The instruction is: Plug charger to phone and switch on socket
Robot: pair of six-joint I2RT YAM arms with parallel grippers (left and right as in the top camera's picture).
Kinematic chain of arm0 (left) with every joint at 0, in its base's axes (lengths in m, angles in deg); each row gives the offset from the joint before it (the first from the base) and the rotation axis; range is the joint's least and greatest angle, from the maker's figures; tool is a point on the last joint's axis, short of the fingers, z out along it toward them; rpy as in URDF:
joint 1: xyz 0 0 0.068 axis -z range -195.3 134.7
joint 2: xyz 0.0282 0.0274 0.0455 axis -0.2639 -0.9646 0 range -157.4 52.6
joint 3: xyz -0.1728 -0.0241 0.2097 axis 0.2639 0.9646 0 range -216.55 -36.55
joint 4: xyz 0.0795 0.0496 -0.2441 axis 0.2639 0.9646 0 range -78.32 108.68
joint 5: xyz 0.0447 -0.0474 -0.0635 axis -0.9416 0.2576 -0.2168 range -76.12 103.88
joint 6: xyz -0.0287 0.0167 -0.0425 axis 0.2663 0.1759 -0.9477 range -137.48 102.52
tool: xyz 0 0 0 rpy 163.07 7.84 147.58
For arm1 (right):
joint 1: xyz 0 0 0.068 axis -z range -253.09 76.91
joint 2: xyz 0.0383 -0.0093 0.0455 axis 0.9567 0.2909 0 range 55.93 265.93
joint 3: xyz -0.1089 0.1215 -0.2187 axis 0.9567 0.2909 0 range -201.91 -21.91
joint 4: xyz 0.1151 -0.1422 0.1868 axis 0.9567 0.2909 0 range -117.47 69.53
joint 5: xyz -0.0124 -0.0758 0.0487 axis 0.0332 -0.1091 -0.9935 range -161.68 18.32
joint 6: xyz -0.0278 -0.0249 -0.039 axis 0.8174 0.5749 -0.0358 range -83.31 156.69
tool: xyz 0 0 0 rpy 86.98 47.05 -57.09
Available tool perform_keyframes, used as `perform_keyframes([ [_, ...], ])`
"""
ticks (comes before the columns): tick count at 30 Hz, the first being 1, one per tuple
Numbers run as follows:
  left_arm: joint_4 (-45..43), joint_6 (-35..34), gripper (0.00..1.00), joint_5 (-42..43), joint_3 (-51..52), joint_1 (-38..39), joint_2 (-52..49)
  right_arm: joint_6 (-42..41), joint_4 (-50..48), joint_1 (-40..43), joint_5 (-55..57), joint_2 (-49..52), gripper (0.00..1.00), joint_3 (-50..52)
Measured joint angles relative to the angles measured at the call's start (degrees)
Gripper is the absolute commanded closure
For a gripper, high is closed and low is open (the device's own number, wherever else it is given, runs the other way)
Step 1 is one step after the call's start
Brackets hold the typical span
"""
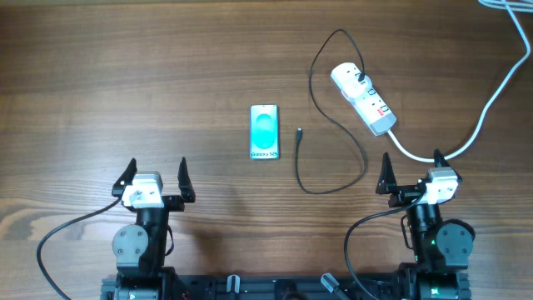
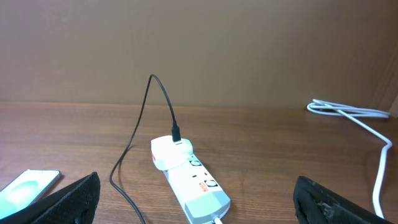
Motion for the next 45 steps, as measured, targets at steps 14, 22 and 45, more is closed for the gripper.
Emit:
perform_keyframes([
  [14, -24.79, -0.02, 0.0, 19.08, 0.5, 0.0, 0.0, 0.0, 0.0, 0.02, 0.0, 0.0, 0.0, 0.0],
  [22, -34.93, -1.14, 0.0, 17.73, -1.51, 0.0, -0.44, 0.0, 0.0, 0.0, 0.0, 0.0, 0.0, 0.0],
  [45, 29.83, -9.42, 0.0, 37.53, -67.17, 0.42, -65.33, 0.0, 0.0, 0.02, 0.0, 0.0, 0.0, 0.02],
])
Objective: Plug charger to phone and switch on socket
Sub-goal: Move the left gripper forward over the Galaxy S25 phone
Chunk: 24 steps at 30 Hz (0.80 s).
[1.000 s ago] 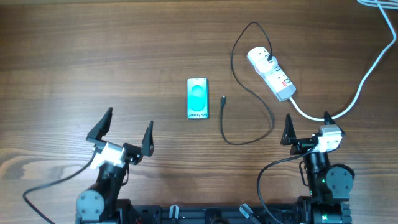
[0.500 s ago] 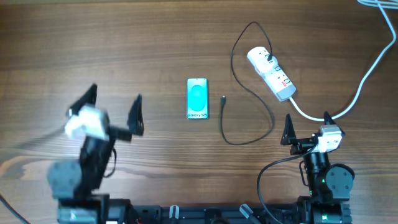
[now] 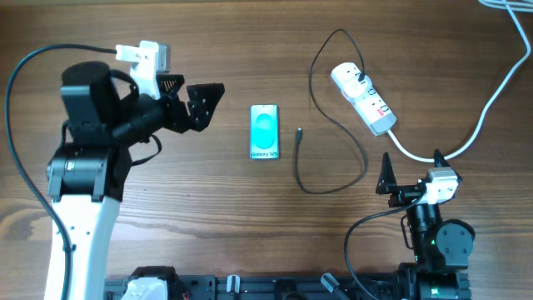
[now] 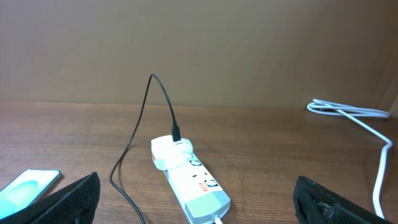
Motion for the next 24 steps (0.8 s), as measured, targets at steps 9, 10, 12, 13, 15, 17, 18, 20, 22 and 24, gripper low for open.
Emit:
perform_keyframes([
  [9, 41.05, -5.14, 0.0, -28.48, -36.96, 16.04, -26.47, 0.0, 0.02, -0.02, 0.0, 0.0, 0.0, 0.0],
  [10, 41.42, -5.62, 0.0, -30.71, -38.6, 17.38, -29.03, 0.0, 0.0, -0.02, 0.0, 0.02, 0.0, 0.0],
  [12, 39.3, -6.4, 0.0, -34.16, -39.78, 20.94, -35.19, 0.0, 0.02, -0.02, 0.0, 0.0, 0.0, 0.0],
  [13, 38.93, -6.54, 0.0, -34.73, -39.78, 21.9, -36.63, 0.0, 0.0, 0.0, 0.0, 0.0, 0.0, 0.0],
  [15, 38.38, -6.6, 0.0, -35.43, -39.78, 23.71, -38.88, 0.0, 0.0, -0.02, 0.0, 0.0, 0.0, 0.0],
  [17, 37.7, -7.48, 0.0, -35.67, -39.78, 25.16, -39.71, 0.0, 0.0, 0.0, 0.0, 0.0, 0.0, 0.0],
  [18, 37.46, -8.81, 0.0, -35.74, -39.78, 25.44, -39.89, 0.0, 0.0, -0.02, 0.0, 0.0, 0.0, 0.0],
  [20, 37.44, -12.11, 0.0, -35.74, -39.8, 25.55, -40.54, 0.0, 0.0, -0.02, 0.0, 0.0, 0.0, 0.0],
  [22, 37.27, -15.56, 0.0, -35.78, -39.91, 25.55, -42.34, 0.0, 0.0, 0.0, 0.0, 0.0, 0.0, 0.0],
  [24, 37.24, -18.47, 0.0, -36.24, -39.91, 25.55, -45.0, 0.0, 0.0, 0.0, 0.0, 0.0, 0.0, 0.0],
])
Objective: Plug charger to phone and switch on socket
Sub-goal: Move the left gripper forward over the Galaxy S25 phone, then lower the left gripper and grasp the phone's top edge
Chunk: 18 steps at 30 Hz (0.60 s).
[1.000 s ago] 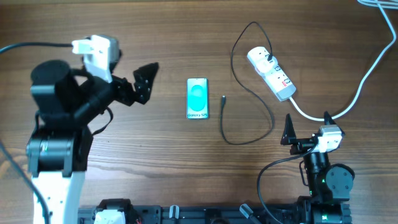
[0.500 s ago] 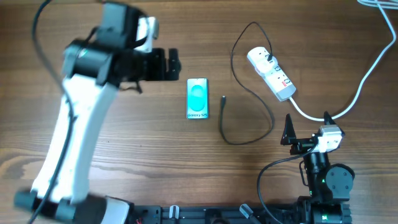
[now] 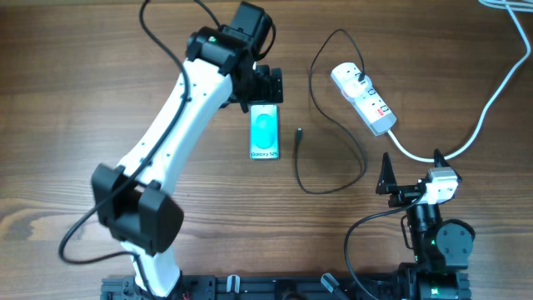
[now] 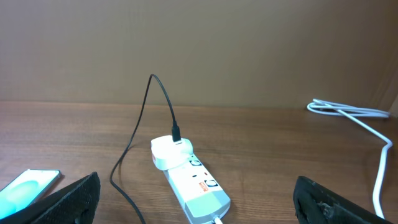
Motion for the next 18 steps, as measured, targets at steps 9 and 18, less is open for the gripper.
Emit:
perform_keyframes([
  [9, 1.66, -3.34, 0.0, -0.37, -0.04, 0.17, -7.21, 0.0, 0.0, -0.02, 0.02, 0.0, 0.0, 0.0],
  [18, -0.17, -2.58, 0.0, -2.45, -0.09, 1.27, -10.86, 0.0, 0.0, 0.0, 0.0, 0.0, 0.0, 0.0],
])
